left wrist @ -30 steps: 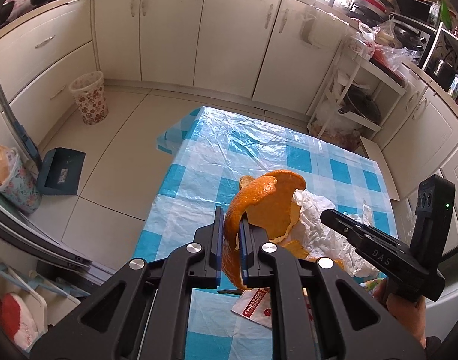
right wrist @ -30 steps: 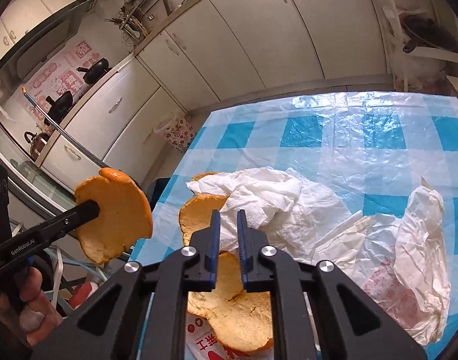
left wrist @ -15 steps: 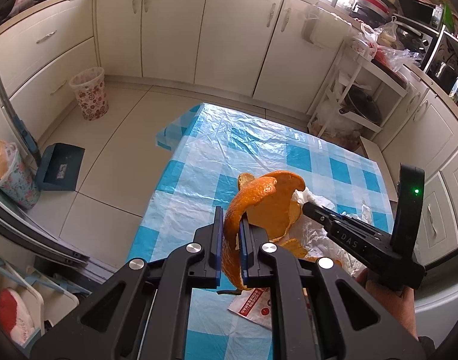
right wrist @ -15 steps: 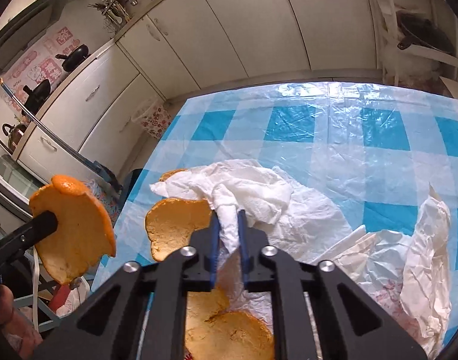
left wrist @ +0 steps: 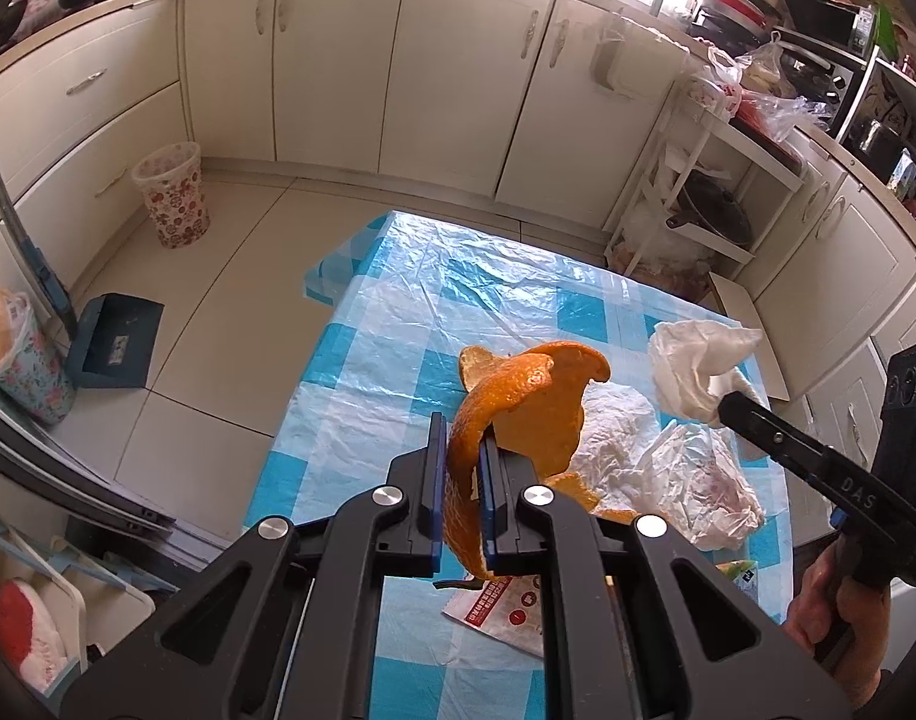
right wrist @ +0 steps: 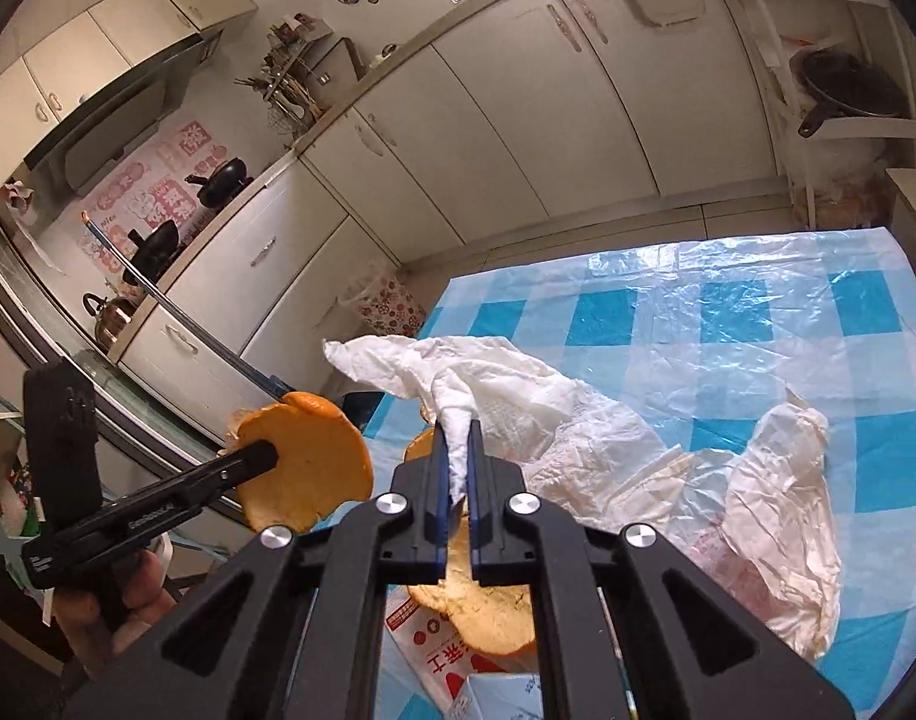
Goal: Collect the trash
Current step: 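Carry the peel and white bag to the yellow bucket and release both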
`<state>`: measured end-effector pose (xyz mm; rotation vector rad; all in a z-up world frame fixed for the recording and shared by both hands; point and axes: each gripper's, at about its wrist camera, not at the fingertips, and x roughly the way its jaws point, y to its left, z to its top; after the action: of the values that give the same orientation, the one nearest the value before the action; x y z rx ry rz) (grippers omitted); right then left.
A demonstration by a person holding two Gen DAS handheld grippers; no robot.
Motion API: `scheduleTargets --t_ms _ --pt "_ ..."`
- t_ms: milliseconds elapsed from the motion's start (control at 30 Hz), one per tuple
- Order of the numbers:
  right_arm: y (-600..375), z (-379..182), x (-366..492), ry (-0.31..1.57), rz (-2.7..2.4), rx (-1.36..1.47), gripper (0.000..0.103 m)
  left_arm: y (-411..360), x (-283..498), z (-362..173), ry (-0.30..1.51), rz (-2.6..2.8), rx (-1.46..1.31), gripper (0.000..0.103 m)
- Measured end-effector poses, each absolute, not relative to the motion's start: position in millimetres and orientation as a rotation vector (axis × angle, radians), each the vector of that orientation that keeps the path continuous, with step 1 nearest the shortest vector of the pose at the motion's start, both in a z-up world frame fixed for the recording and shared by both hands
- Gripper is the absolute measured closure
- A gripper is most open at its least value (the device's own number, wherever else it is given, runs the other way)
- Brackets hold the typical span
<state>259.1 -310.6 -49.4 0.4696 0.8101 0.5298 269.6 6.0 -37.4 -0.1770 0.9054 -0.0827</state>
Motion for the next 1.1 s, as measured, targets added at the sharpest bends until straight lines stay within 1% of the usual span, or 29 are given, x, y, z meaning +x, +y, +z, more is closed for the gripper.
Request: scheduleTargets --t_ms 167,333,567,700,900,1000,1100 --pt "-343 -36 235 0.784 0.497 0.478 0.097 -17 262 -33 0.893 -0.139 -0.164 0.094" --pt "-389 -25 202 0.754 0.424 0.472 0.097 -61 251 -27 0.867 -0.23 -0.142 0.094" --pt "-465 -37 157 0.77 0.27 0.483 0.095 -140 230 -29 0.866 -0.378 -0.09 0.094" --pt "-505 -53 131 0.811 0.175 0.484 0.094 -187 212 -33 0.876 -0.476 -0.067 0.094" --pt "-561 -106 104 0.953 0.045 0.526 0.094 -257 177 -42 0.895 -0.59 0.016 0.094" --pt "-577 -134 96 1.027 0.005 0.553 0.094 -290 160 -51 0.917 -0.631 0.049 0.094" --pt "-585 -150 89 1.076 -0.013 0.547 0.095 -317 146 -58 0.933 -0.661 0.064 0.094"
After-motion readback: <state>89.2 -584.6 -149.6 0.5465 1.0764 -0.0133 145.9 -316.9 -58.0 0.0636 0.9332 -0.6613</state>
